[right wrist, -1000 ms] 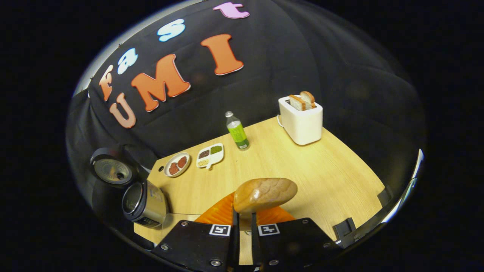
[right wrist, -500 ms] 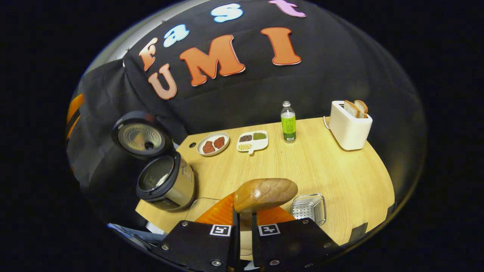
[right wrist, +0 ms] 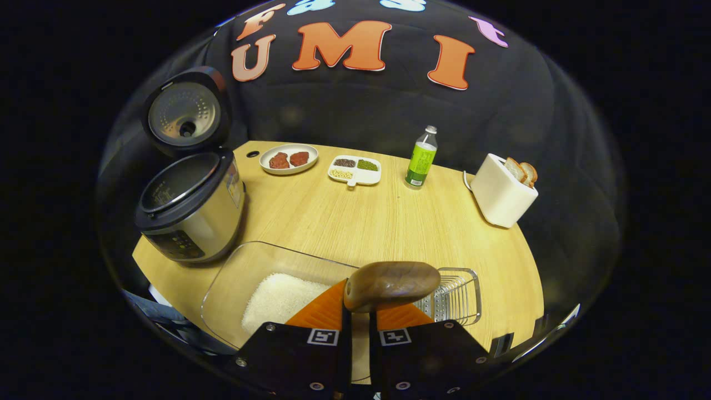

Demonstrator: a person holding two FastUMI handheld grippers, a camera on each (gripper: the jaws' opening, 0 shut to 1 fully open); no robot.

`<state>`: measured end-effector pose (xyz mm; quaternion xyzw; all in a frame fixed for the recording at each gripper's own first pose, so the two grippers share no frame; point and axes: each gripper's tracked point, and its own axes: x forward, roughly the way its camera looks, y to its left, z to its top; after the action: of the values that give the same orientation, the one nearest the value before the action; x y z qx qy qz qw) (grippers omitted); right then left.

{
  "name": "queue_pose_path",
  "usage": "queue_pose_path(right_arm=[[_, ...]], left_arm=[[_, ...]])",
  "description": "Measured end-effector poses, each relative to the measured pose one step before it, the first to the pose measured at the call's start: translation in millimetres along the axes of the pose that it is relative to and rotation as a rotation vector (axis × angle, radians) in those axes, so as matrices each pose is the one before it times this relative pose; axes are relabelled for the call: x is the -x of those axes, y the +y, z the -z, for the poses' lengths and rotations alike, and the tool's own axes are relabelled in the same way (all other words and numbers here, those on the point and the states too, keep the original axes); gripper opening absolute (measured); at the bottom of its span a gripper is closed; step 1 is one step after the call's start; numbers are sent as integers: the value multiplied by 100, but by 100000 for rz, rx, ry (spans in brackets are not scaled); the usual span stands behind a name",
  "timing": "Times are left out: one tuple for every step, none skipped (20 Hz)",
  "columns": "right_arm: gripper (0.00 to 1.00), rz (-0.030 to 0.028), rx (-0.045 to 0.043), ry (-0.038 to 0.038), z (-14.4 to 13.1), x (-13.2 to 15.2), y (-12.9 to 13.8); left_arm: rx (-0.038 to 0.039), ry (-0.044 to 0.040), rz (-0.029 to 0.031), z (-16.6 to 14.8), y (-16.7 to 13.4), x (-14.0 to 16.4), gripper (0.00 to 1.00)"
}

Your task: Close the left gripper, press the button to open the rice cooker; take a wooden spoon from the chopstick holder with the right hand, scoop a spoonful of rice and pour it into the rice cooker, then put the wooden spoon back into the chopstick holder.

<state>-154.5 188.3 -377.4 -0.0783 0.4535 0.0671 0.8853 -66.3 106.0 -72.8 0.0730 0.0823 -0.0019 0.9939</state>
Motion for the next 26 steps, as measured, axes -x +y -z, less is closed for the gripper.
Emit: queue_pose_path(right_arm=[[12, 2592, 1256, -624, 195, -140, 211], [11, 2775, 2059, -1431, -119, -51, 174], [11, 2354, 2652, -1153, 60, -104, 356], [10, 2577, 2347, -1291, 190, -242, 399], [10, 1962, 1525, -1083, 217, -191, 294], [9, 1859, 260, -1243, 145, -24, 189], [9, 1401, -1208, -869, 38, -66, 143], [9, 1067, -2763, -180, 302, -43, 147], [9, 1760, -3821, -1099, 7, 113, -82], [9, 493, -2935, -617, 118, -46, -17], [9, -286, -1719, -1646, 8, 4, 54], [8, -1630, -1914, -922, 92, 167, 277], [8, -4895, -5505, 178, 41, 289, 898], [8, -3385, -5431, 98, -226, 257, 609], [8, -3263, -3713, 1593, 379, 61, 633], [8, -2554, -2460, -64, -97, 67, 492], [8, -2049, -1046, 669, 90, 6, 426], [8, -2429, -995, -63, -55, 152, 670], [8, -2731, -1989, 742, 121, 25, 792], [8, -2916, -2487, 887, 93, -55, 769], [8, -2476, -3023, 1559, 182, -47, 662], [8, -2132, -3538, 1728, 174, -69, 727], [8, -2141, -3829, 2902, 233, -182, 547], [8, -1582, -4559, 2621, 165, 20, 283], [8, -918, -4444, 2238, 52, -174, 39], [8, -675, -4174, 1882, -45, -213, -143]], left_arm=[[-112, 370, 684, 266, 385, -297, 98], [-142, 479, 852, 492, 313, -349, 98], [-32, 352, 918, 195, 243, -454, 98], [95, 232, 1205, 184, 142, -369, 99], [41, -56, 1241, 122, 20, -401, 99], [-130, -299, 1201, 42, 84, -209, 98], [-277, -463, 980, 2, -7, -232, 98], [-189, -420, 1009, 33, -59, -189, 94], [39, -120, 1321, 110, -257, -205, 90], [200, 150, 1138, 199, -143, -234, 100], [281, 210, 1126, 98, -154, -141, 100], [223, -13, 754, 75, -17, -37, 95], [74, 68, 540, -14, -38, -71, 90], [42, 7, 372, 125, -40, 65, 90], [55, -42, 95, 26, 81, 12, 90], [106, 194, -312, 113, 174, -4, 90], [391, 572, -319, 187, 51, 52, 91], [440, 638, -413, 204, 95, 51, 91], [390, 502, -421, 104, 158, 100, 91], [78, 446, -556, 190, 201, 90, 91], [-214, 484, -562, 125, 166, 84, 91], [-268, 573, -723, 183, 331, 67, 91], [-102, 561, -737, 27, 365, 74, 91], [17, 296, -901, 48, 356, 106, 91], [182, -71, -1026, -188, 424, -2, 91], [272, -122, -1080, 57, 409, -64, 91]])
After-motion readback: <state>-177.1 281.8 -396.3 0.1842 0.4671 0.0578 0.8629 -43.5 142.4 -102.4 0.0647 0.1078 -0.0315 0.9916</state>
